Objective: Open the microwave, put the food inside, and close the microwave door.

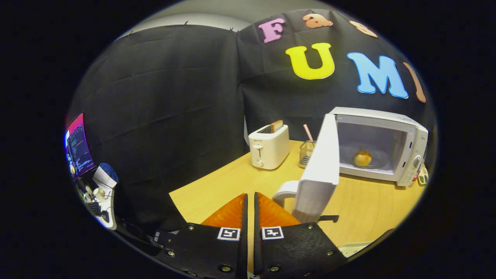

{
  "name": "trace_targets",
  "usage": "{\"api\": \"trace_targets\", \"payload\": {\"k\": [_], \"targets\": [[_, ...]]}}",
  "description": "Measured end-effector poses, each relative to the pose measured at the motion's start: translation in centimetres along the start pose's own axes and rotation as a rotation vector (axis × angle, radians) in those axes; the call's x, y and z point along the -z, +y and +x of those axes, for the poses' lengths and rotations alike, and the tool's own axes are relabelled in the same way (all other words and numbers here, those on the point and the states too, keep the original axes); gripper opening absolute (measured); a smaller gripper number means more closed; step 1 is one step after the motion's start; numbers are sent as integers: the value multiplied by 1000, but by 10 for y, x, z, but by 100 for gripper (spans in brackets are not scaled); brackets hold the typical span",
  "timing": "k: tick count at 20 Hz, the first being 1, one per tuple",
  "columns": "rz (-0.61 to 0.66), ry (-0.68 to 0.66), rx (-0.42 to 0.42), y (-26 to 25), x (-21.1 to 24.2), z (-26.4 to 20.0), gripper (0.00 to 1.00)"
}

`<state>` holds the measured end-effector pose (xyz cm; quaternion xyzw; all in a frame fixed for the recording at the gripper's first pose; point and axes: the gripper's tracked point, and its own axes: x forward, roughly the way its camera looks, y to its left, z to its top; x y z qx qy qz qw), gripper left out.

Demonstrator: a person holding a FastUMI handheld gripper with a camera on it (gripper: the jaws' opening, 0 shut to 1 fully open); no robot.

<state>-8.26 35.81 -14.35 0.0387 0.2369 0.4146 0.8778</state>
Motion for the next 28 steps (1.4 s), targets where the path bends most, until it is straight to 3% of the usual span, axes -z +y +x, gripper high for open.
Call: {"api": "trace_targets", "payload": {"k": [2,10,28], "targets": [[24,-8,-16,-5,-3,0,1],[8,-1,-9,-36,2,-29,1],[140,0,306,-225,-1,-36,1]]}}
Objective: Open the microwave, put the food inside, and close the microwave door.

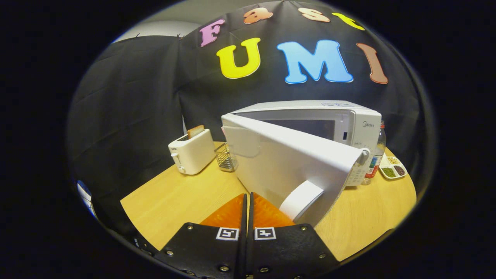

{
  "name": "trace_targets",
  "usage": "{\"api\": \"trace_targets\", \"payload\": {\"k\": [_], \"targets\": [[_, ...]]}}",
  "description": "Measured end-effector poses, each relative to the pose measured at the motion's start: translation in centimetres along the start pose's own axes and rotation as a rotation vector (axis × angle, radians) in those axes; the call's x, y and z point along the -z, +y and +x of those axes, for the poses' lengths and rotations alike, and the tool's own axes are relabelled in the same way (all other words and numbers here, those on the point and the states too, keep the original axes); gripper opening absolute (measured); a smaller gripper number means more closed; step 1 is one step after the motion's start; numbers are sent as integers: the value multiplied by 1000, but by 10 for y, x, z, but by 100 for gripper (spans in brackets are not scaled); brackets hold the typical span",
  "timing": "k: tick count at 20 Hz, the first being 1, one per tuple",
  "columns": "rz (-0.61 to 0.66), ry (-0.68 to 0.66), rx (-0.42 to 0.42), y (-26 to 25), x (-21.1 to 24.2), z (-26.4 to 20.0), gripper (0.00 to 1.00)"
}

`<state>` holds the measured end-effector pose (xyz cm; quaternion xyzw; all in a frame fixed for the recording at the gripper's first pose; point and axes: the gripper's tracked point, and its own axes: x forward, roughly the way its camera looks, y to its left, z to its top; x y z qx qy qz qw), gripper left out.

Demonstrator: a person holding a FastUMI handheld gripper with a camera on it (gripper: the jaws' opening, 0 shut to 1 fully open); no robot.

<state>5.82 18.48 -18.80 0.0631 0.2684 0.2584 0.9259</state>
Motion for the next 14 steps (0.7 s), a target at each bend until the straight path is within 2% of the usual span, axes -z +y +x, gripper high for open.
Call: {"api": "trace_targets", "payload": {"k": [14], "targets": [[87,-55,184,-114,-54,74,1]]}}
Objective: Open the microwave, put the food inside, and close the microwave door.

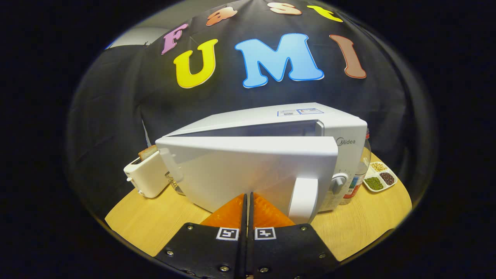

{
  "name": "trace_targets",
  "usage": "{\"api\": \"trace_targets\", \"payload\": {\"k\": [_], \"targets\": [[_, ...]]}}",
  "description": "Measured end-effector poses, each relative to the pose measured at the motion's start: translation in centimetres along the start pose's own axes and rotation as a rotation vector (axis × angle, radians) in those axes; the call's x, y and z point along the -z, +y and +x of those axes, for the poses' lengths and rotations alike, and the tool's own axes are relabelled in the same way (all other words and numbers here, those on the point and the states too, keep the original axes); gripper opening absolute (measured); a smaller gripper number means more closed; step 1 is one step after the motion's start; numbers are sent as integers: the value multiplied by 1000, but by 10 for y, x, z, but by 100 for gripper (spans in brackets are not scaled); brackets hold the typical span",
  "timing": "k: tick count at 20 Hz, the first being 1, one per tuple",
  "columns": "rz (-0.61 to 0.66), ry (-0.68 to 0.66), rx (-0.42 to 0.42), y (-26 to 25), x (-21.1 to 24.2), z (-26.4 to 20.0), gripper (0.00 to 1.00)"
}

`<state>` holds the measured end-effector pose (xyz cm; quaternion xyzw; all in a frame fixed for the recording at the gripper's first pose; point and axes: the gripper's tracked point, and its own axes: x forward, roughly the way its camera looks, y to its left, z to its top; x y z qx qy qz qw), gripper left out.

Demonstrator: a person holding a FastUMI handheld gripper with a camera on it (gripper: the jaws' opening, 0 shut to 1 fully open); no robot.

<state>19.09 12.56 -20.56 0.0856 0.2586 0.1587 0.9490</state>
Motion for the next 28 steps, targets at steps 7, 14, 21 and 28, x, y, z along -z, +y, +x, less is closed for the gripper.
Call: {"api": "trace_targets", "payload": {"k": [7,14,21,28], "targets": [[3,-25,10,-11,-20,31,1],[-71,-45,94,-17,-23,37,0],[-114,-159,108,-1,-39,-56,1],[-111,-273,156,4,-60,-157,1]]}}
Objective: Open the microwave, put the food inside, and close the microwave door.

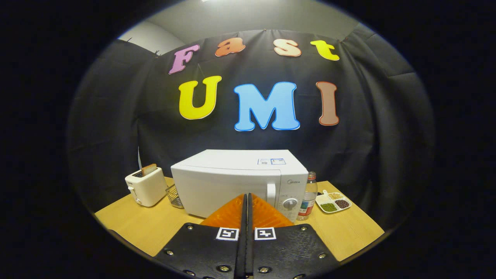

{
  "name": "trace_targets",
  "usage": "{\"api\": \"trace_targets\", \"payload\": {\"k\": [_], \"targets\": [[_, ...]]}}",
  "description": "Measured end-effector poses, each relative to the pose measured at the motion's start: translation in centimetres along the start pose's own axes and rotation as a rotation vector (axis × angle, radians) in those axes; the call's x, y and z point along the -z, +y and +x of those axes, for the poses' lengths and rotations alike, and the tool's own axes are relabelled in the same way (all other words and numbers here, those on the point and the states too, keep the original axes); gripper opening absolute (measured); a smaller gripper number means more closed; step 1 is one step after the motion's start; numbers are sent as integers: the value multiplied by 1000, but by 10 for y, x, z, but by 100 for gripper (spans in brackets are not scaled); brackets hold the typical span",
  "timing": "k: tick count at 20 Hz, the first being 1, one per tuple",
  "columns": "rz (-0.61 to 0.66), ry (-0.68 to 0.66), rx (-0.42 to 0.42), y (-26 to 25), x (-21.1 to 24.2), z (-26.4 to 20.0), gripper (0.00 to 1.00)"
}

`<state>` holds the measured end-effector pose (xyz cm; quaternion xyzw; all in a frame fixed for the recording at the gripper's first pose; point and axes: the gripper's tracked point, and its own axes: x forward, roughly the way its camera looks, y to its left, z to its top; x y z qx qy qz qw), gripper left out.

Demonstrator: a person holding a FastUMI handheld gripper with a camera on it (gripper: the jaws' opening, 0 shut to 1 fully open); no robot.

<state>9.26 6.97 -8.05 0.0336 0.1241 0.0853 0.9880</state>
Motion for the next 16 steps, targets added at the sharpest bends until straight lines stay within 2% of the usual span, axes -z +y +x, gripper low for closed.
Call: {"api": "trace_targets", "payload": {"k": [3,5,8,9,11,16], "targets": [[12,-39,15,1,-11,-31,1],[15,-56,10,5,-15,-48,8],[26,-77,-8,15,-19,-66,59],[25,-85,-12,20,-18,-71,70],[24,-95,-16,24,-21,-80,98],[18,-110,-32,35,-26,-93,98]]}}
